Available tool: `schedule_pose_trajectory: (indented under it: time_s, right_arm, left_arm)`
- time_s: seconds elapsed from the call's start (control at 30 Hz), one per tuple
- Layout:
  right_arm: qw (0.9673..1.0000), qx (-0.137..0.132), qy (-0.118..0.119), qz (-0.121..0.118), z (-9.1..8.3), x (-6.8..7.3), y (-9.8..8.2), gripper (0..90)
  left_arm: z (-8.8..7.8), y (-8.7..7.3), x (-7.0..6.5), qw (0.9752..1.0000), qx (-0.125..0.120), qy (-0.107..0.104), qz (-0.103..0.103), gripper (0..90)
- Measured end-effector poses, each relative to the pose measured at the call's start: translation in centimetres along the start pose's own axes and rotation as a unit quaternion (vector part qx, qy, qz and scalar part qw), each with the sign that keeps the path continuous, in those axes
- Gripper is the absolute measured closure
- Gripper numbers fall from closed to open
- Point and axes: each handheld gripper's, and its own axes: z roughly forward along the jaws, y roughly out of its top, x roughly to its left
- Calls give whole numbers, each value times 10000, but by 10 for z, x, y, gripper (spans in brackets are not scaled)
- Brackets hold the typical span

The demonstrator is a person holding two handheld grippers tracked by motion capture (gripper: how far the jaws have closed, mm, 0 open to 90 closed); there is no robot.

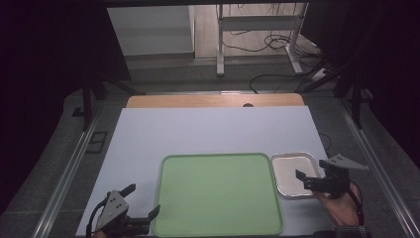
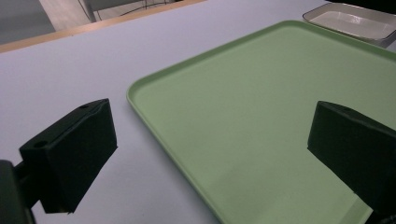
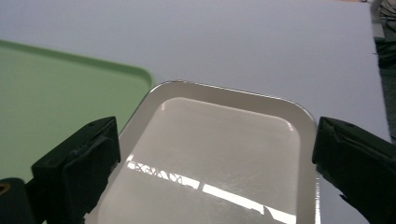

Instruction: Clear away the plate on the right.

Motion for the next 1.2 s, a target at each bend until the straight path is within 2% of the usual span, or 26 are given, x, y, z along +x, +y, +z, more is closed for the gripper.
schedule_pose_trajectory:
  time_s: [0.33, 0.7, 0.93, 1.2]
  right_arm:
    - [9992, 217, -258, 226, 2, -24, 1, 115]
    - [9968, 521, -387, 475, 5, -43, 2, 241]
    - [9944, 668, -503, 646, 5, -56, 0, 397]
    - [9914, 965, -384, 793, 14, -61, -3, 586]
  left_arm:
    - [0, 0, 0, 10000, 11, -4, 8, 11]
    - [1, 0, 0, 10000, 19, -7, 15, 11]
    - [2, 0, 0, 10000, 48, -10, 29, 12]
    - [2, 0, -1, 10000, 55, -10, 40, 12]
